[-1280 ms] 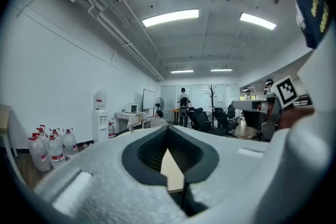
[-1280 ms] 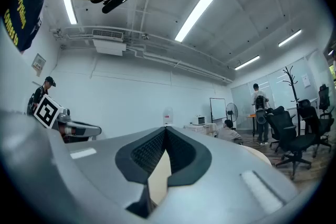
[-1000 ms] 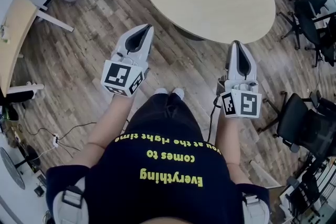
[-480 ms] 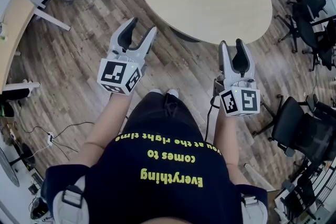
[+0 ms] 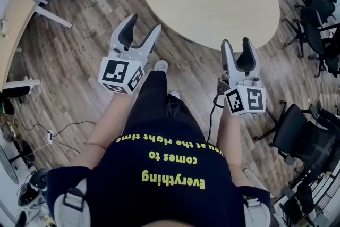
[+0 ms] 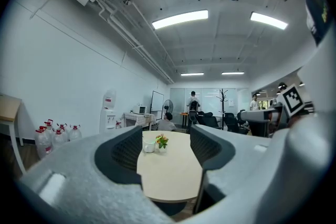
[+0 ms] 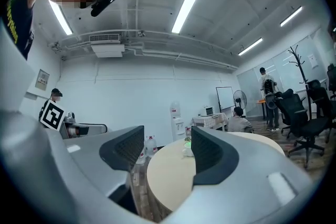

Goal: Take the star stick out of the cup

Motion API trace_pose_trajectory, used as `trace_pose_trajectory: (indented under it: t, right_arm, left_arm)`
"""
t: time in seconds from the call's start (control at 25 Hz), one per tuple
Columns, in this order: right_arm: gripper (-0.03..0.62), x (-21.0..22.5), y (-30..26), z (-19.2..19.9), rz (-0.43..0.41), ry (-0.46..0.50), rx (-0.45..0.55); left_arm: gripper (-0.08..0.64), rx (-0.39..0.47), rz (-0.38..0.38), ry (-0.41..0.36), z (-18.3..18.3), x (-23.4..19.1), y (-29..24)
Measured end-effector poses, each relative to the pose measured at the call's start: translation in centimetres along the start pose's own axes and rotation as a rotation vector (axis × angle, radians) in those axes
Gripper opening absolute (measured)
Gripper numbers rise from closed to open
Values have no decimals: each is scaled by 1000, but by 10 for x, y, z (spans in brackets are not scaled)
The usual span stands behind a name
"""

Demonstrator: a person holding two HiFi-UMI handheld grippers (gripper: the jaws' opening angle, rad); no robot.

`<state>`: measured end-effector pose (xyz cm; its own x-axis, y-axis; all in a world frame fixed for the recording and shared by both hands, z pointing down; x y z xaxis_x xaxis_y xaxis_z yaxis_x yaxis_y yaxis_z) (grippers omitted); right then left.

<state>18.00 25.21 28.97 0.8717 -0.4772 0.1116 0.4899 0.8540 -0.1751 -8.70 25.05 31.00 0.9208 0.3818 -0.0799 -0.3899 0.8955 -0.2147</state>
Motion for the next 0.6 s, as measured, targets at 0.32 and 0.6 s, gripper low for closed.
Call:
trace_pose_trajectory:
  t: [0.32,0.6]
  right_arm:
    - [281,21,-63,-16,35,-5,9]
    - [281,21,-133,-38,56,-2,27]
  left_arm:
    - [287,1,55,-5,-19,-38,-65]
    - [304,-1,113,-16,-40,-87,-120]
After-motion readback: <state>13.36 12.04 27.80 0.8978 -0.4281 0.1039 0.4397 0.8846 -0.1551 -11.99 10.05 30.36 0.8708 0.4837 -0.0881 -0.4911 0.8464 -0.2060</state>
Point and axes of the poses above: the fingertips, and each gripper's own axes: y backward along the fingers, x to its right, z out of its underside, the point moved 4 cm from there along y, backward along the fingers, and after that the axes turned 11 degrees about -x, right-handed, at the moved point
